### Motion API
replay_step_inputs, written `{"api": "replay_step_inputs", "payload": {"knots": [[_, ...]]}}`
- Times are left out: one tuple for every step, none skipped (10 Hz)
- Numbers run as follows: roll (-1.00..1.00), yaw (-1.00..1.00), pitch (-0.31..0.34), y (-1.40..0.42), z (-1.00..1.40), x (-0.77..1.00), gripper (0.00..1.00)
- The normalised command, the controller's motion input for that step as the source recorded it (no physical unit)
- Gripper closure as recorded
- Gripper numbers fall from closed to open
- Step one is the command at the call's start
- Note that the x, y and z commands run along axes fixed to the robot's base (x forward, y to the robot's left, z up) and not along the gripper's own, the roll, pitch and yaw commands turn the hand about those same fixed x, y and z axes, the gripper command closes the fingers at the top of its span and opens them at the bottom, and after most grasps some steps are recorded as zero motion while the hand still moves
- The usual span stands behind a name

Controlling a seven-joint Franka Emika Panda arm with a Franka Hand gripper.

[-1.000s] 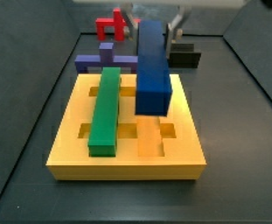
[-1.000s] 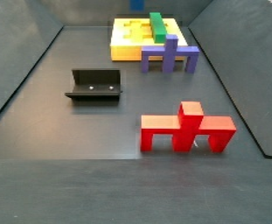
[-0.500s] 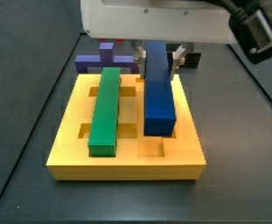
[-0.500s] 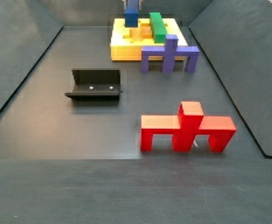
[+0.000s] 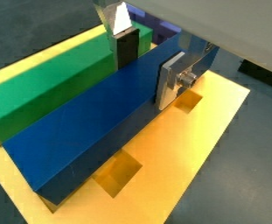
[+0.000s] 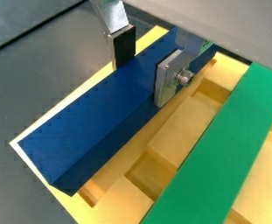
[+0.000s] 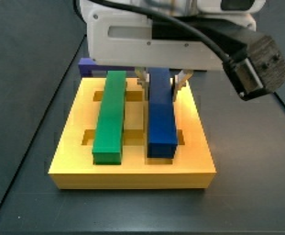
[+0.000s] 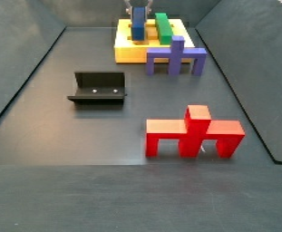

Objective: Pick up the blue object. Move up. Move to above the board. Insert the blue object.
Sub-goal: Insert the blue object.

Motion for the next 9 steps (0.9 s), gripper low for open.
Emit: {"api": "replay_step_inputs", "payload": {"knots": [[0.00, 0.07, -0.154, 0.00, -0.22, -0.12, 1.00], [0.00, 0.05, -0.137, 0.00, -0.17, -0.11, 1.00], [0.00, 0.05, -0.127, -0.02, -0.13, -0.13, 1.00], [0.01, 0.03, -0.090, -0.10, -0.12, -0.04, 1.00], [0.01, 0.00, -0.060, -0.13, -0.18, 0.00, 1.00], [0.02, 0.01, -0.041, -0.11, -0.22, 0.00, 1.00], [0.02, 0.03, -0.034, -0.11, -0.25, 0.00, 1.00], [0.00, 0.01, -0.037, -0.06, -0.35, 0.00, 1.00], [0.00, 0.00, 0.000, 0.00, -0.27, 0.00, 1.00]]}}
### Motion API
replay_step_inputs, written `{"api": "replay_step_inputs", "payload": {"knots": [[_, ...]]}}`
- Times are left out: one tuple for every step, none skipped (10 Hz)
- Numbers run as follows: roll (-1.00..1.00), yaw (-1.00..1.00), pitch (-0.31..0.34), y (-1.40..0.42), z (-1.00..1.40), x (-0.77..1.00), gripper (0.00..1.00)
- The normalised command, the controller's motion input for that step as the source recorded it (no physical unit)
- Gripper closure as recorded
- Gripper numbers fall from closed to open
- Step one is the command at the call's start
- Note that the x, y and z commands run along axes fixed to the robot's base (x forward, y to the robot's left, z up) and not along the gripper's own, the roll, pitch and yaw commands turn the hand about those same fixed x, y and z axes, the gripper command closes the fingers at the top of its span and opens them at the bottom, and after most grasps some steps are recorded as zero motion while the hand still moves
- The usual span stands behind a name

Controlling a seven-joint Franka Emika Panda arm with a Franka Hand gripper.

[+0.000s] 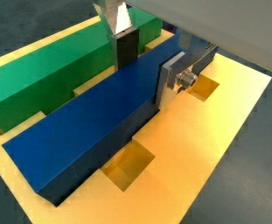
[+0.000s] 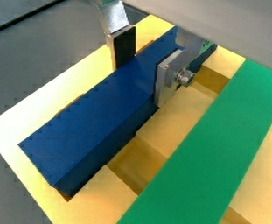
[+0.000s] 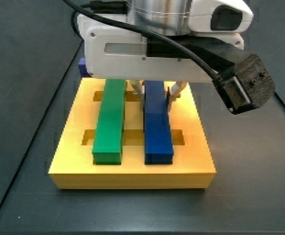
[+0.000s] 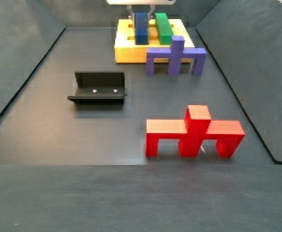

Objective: Pick up the blue object. Move up. Move to above the board. Insert the blue object.
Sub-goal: Insert the blue object.

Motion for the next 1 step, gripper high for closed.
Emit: {"api": "replay_step_inputs", "payload": {"knots": [[0.00, 0.00, 0.000, 0.00, 0.00, 0.00, 1.00]]}}
